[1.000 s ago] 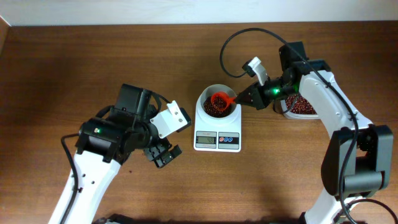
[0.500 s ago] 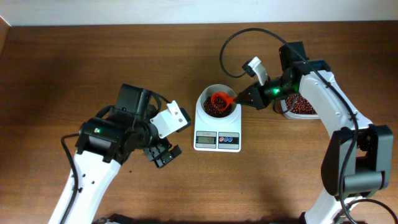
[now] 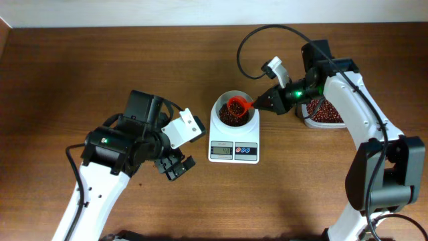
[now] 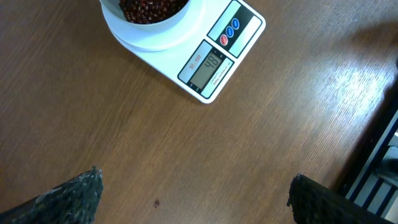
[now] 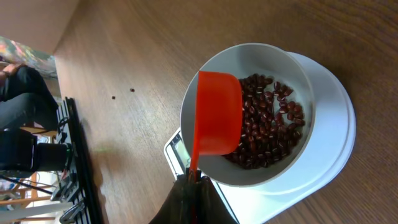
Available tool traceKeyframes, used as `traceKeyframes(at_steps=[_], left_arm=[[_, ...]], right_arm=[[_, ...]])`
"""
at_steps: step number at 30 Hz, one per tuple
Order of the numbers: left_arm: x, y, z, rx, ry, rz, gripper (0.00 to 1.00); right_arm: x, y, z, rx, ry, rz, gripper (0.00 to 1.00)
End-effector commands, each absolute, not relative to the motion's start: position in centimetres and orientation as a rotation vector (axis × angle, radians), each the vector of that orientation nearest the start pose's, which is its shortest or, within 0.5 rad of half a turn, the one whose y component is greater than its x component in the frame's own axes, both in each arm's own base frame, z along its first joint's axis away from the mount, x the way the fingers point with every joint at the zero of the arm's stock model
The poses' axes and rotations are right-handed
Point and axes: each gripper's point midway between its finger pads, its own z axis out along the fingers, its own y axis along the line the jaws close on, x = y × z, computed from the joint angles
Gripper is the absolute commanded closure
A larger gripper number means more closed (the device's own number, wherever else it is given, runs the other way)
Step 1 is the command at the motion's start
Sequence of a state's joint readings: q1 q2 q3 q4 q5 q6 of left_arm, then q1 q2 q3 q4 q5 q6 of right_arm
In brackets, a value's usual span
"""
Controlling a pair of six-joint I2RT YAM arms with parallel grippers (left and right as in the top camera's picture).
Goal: Scoop and weigh 50g on scale
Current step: 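Tilt the scoop with the right gripper to pour beans into bowl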
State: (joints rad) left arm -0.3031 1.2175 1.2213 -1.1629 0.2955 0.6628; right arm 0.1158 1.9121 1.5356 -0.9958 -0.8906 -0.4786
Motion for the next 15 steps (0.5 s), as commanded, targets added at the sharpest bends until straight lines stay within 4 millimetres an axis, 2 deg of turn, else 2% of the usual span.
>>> traceKeyframes(at_steps=[1,8,12,14,15], left_arm=[[24.38,-12.67,20.75,1.321,2.307,-0.275,0.01],[24.38,-12.66,20.75,1.321,2.307,-0.275,0.01],[24.38,-12.66,20.75,1.321,2.307,-0.275,0.01],[24.38,-12.67,20.75,1.321,2.307,-0.275,0.01],[24.38,-12.67,20.75,1.321,2.307,-0.275,0.01]], right_arm=[[37.72,18.21,17.2,-0.895,2.333,1.16,0.96],[37.96,18.32,17.36,-0.898,2.315,1.161,0.96],[38.18,18.35,17.42,-0.779,2.382,1.199,0.96],[38.3,18.02,16.99,-0.767,2.412,1.164,0.96],[38.24,18.38,17.48,-0.771,2.382,1.203,0.96]])
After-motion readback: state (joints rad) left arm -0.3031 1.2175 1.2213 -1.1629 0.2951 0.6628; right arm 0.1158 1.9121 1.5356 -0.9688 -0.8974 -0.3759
